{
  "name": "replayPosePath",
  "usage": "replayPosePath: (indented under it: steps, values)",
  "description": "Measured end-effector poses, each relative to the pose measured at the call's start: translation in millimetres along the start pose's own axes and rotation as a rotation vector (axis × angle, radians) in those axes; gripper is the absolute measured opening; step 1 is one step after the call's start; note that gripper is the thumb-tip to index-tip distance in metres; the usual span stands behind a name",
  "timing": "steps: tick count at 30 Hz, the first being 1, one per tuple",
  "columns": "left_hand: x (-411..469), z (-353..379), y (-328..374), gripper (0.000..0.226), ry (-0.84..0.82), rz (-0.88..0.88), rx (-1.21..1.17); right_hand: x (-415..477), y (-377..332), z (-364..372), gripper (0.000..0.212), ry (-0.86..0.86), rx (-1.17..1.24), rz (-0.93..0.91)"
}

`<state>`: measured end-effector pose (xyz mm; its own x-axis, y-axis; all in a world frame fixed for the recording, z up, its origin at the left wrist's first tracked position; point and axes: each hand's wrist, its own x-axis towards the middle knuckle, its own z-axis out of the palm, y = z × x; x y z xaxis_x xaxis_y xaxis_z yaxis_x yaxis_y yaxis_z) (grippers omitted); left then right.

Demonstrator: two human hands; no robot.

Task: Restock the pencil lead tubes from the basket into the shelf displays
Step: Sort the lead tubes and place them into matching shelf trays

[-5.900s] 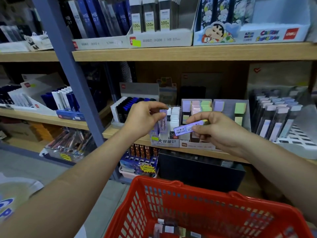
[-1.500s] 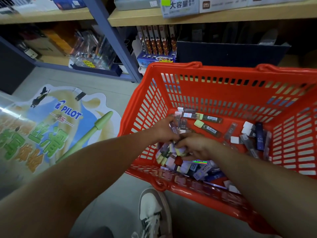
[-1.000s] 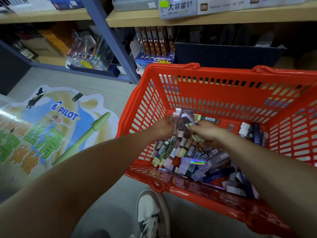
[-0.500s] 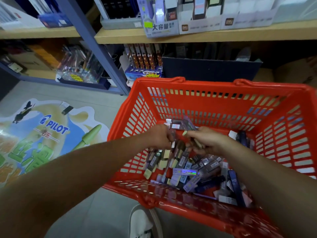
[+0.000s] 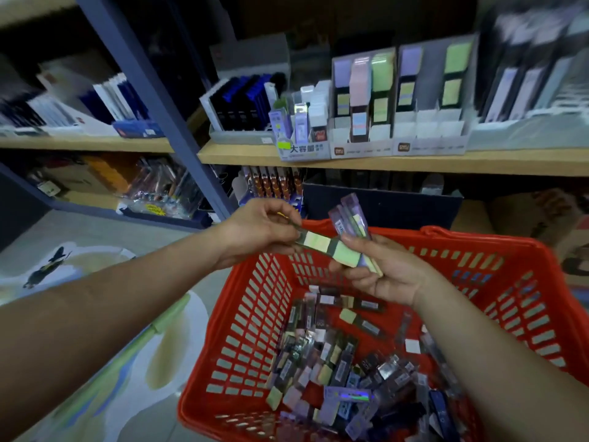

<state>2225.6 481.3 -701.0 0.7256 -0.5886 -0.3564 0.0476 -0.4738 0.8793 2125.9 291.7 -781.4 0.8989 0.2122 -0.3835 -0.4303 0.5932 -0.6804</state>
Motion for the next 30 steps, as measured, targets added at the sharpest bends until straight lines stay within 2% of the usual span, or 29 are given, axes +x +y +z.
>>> replayPosePath:
  steps: [4,6,9,11,14,17,20,22,25,30]
  values:
    - [-5,-3,16,0.020,0.004,0.043,0.056,-3,-31,21,0.025,0.028,-0.025,-0.118]
    - [-10,-1,28,0.028,-0.038,0.078,0.097,-5,-47,33,0.016,0.051,-0.026,-0.210]
    - [-17,10,47,0.031,-0.087,0.158,0.158,-6,-71,52,0.017,0.138,-0.068,-0.329]
    - [-19,19,58,0.034,-0.082,0.218,0.188,-8,-85,63,0.017,0.202,-0.150,-0.386]
    - [-14,25,75,0.045,0.008,0.257,0.100,-14,-108,72,0.023,0.252,-0.370,-0.440]
    - [-6,22,96,0.050,0.098,0.339,-0.067,-25,-131,73,0.028,0.269,-0.539,-0.442]
    - [0,18,113,0.051,0.073,0.410,-0.046,-40,-146,73,0.021,0.240,-0.605,-0.412]
    - [2,22,122,0.044,0.073,0.454,-0.003,-50,-151,70,0.017,0.253,-0.573,-0.392]
    - [10,27,133,0.038,0.119,0.518,-0.074,-61,-158,56,0.029,0.328,-0.456,-0.326]
    - [37,11,149,0.026,0.378,0.652,-0.029,-73,-172,19,0.035,0.396,-0.299,-0.261]
